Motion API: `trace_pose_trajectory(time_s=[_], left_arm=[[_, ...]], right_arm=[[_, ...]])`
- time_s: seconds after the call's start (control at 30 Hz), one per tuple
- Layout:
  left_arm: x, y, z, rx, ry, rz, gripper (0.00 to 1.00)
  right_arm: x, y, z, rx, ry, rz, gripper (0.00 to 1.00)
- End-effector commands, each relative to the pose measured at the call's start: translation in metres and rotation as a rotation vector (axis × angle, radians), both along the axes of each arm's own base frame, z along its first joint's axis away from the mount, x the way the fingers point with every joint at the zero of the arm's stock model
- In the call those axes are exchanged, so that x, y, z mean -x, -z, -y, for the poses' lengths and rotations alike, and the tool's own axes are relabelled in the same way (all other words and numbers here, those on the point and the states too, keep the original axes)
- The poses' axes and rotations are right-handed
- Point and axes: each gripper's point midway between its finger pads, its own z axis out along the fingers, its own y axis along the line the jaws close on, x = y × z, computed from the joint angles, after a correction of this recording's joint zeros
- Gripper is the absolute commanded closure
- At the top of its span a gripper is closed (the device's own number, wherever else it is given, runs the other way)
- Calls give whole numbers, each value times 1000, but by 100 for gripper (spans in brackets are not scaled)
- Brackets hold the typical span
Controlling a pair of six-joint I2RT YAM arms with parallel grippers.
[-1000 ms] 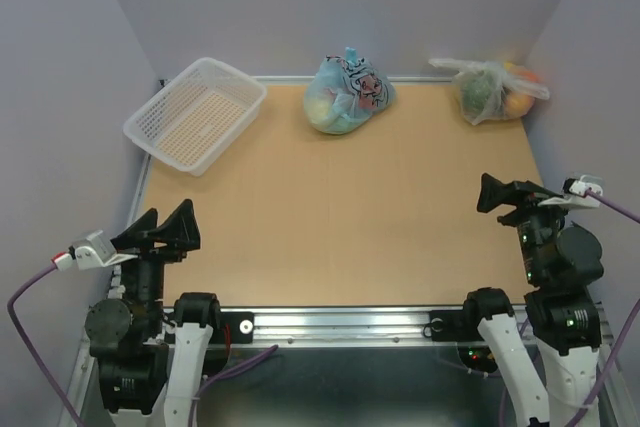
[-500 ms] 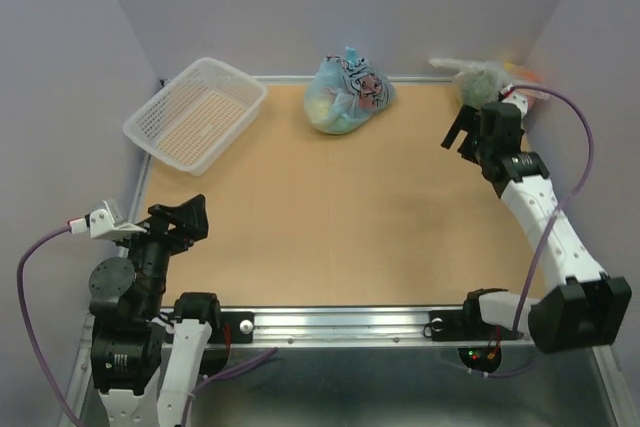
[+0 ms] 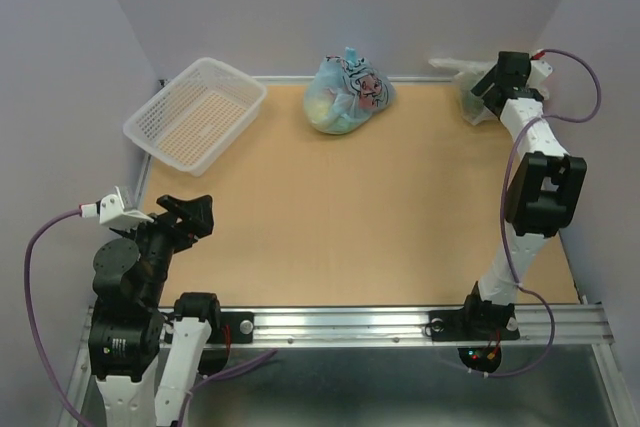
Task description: Untie the knot of the plastic bag and take out the fruit
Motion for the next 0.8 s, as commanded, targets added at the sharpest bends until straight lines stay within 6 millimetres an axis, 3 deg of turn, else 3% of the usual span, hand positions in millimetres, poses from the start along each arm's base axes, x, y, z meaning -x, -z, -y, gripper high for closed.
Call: trace_pose_trajectory(time_s=[0.0,0.1,0.2,0.23,0.33,0.43,0.5,0.53,0.63,0.67,0.7,0.73,0.77], left_arm=[[0,-15,0,-1,2,28,1],[-1,-14,4,23,13,15,1],[-1,-9,8,49,29,-8,2],[0,-8,9,52,31,-13,2],[2,-3,9,60,28,-38,3],[4,2,7,57,18,-58,5],[6,3,5,48,10,-65,5],[7,2,4,45,8,-61,5],[7,-1,4,40,6,-50,5],[7,-3,4,41,8,-44,5],[7,-4,5,39,13,-38,5],[7,-5,5,38,18,-34,5],[6,-3,6,37,21,-34,5]], right_arm=[[-39,-38,32,6,32,176,0],[-57,-23,44,-6,-1,229,0],[-77,-20,48,37,-54,271,0],[-84,-21,46,38,-82,289,0],[-103,2,38,36,-186,274,5],[-113,9,28,21,-257,286,19],[-112,17,23,7,-288,275,37],[-108,26,20,4,-300,256,55],[-98,21,11,10,-349,255,78],[-88,34,6,0,-374,224,88],[-84,34,3,2,-379,219,92],[-77,19,0,22,-391,235,99],[-66,33,-8,13,-401,200,99]])
